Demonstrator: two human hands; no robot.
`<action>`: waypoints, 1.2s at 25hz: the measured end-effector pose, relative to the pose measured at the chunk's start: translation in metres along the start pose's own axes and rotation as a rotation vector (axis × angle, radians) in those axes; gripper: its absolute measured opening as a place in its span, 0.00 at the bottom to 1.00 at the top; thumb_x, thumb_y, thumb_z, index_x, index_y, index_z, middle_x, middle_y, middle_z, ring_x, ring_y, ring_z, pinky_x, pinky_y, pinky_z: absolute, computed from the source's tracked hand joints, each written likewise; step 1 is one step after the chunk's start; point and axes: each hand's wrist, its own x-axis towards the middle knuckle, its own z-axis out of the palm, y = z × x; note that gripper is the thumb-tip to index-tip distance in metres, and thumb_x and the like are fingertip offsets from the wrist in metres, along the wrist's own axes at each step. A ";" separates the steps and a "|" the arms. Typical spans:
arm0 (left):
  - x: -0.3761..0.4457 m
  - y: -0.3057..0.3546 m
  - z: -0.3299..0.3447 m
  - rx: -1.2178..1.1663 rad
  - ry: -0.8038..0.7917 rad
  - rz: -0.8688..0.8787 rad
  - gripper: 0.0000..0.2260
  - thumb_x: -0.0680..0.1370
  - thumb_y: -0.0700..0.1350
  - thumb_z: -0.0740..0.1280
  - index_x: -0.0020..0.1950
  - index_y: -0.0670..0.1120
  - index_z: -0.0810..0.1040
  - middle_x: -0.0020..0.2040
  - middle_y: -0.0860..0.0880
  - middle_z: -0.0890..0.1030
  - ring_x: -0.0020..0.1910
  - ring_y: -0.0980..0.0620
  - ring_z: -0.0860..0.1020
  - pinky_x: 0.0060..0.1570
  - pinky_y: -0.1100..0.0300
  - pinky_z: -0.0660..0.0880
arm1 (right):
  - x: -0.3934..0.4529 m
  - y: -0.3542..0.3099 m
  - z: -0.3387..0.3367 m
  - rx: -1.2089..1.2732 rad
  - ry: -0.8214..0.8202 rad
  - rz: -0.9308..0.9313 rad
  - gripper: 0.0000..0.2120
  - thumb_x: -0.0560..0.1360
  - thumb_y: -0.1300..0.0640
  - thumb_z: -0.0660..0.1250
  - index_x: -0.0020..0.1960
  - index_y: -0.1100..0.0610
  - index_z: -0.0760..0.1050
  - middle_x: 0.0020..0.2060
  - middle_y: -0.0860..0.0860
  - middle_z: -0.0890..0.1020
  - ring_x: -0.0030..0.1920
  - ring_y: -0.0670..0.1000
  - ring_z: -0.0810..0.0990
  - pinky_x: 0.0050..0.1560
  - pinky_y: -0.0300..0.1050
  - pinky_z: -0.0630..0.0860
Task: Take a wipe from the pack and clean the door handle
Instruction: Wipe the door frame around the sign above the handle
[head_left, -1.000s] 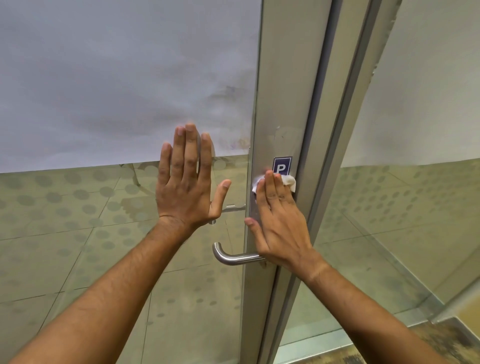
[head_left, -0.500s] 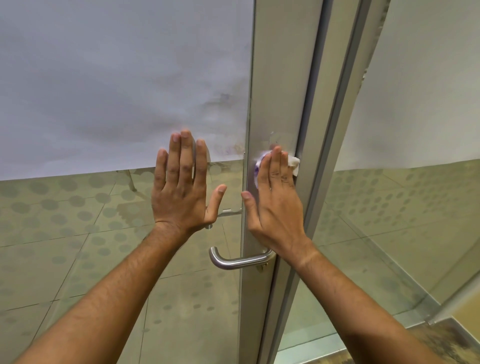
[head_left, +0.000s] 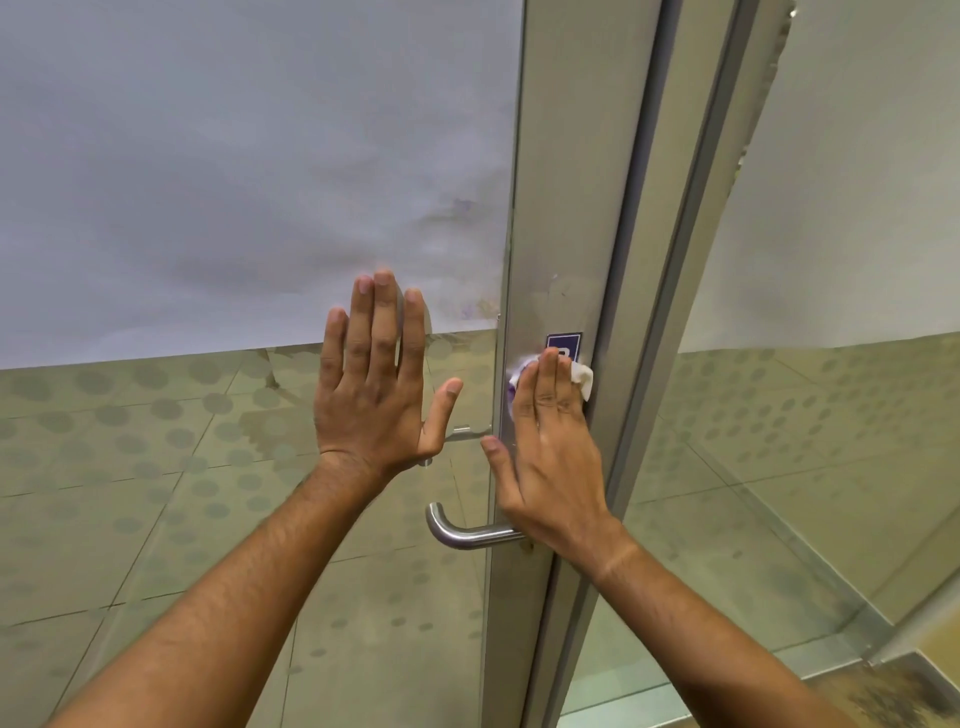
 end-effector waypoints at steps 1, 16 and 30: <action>0.000 0.000 0.001 -0.001 0.002 -0.001 0.40 0.80 0.61 0.58 0.81 0.37 0.48 0.79 0.36 0.50 0.80 0.44 0.36 0.79 0.47 0.39 | 0.009 0.000 -0.002 0.001 0.028 0.004 0.38 0.81 0.43 0.51 0.77 0.67 0.40 0.77 0.63 0.39 0.79 0.61 0.39 0.78 0.55 0.41; 0.000 -0.002 0.001 0.005 0.013 -0.001 0.39 0.80 0.61 0.57 0.81 0.37 0.50 0.79 0.36 0.51 0.80 0.44 0.36 0.79 0.47 0.40 | -0.033 0.041 0.004 -0.162 -0.160 -0.228 0.38 0.80 0.38 0.47 0.79 0.65 0.45 0.79 0.62 0.45 0.79 0.59 0.45 0.78 0.55 0.48; 0.001 -0.001 0.001 0.021 -0.005 -0.009 0.39 0.80 0.61 0.56 0.81 0.37 0.49 0.79 0.36 0.50 0.80 0.45 0.35 0.79 0.47 0.38 | -0.035 0.033 0.006 -0.117 -0.181 -0.160 0.38 0.81 0.38 0.46 0.79 0.65 0.46 0.79 0.62 0.44 0.79 0.58 0.44 0.78 0.56 0.49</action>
